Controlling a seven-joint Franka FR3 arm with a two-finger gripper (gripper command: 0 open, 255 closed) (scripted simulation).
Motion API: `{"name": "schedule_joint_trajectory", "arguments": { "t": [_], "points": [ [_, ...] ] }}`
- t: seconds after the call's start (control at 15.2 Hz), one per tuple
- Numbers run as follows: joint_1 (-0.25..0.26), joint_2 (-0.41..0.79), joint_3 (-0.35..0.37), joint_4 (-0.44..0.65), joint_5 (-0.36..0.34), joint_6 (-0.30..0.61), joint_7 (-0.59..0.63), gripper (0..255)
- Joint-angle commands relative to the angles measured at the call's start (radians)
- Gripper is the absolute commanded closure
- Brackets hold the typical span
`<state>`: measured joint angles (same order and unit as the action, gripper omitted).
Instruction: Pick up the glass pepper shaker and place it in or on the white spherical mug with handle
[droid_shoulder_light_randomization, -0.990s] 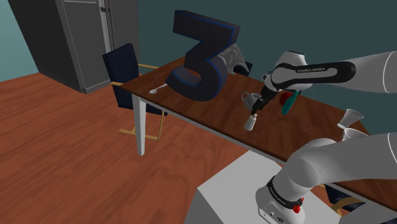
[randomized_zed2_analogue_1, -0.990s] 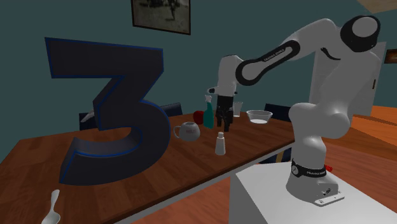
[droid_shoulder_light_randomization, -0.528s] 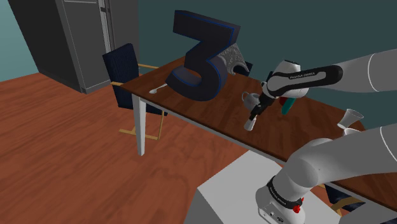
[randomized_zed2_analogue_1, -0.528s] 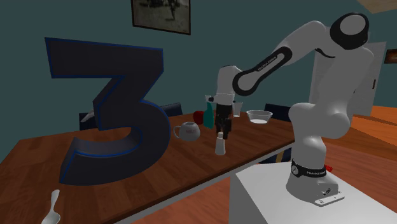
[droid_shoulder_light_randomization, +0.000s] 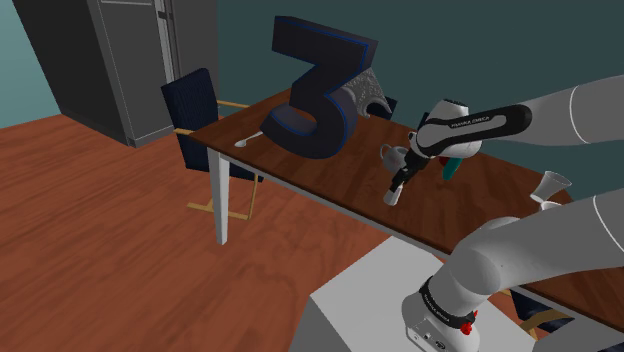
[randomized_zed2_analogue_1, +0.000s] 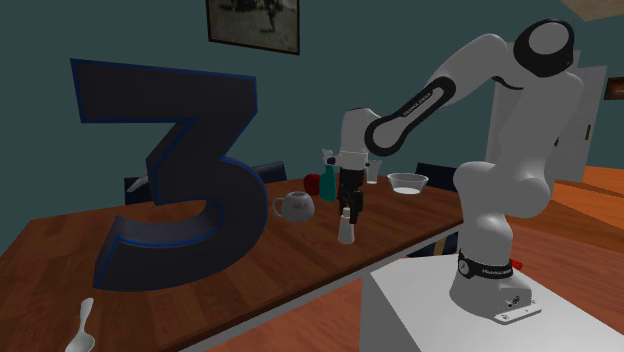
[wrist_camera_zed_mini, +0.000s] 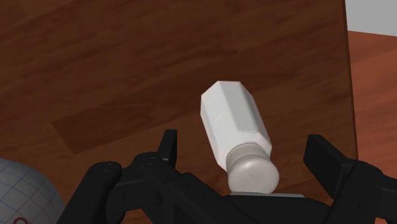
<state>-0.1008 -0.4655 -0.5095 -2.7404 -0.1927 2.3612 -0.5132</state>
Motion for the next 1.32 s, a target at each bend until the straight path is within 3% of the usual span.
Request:
{"name": "schedule_joint_trajectory", "arguments": {
  "t": [0.0,0.07,0.66,1.25],
  "points": [
    [0.0,0.0,0.0,0.0,0.0,0.0,0.0,0],
    [0.0,0.0,0.0,0.0,0.0,0.0,0.0,255],
    [0.0,0.0,0.0,0.0,0.0,0.0,0.0,255],
    [-0.012,-0.088,0.04,0.067,-0.003,-0.153,0.021,255]
  ]
}}
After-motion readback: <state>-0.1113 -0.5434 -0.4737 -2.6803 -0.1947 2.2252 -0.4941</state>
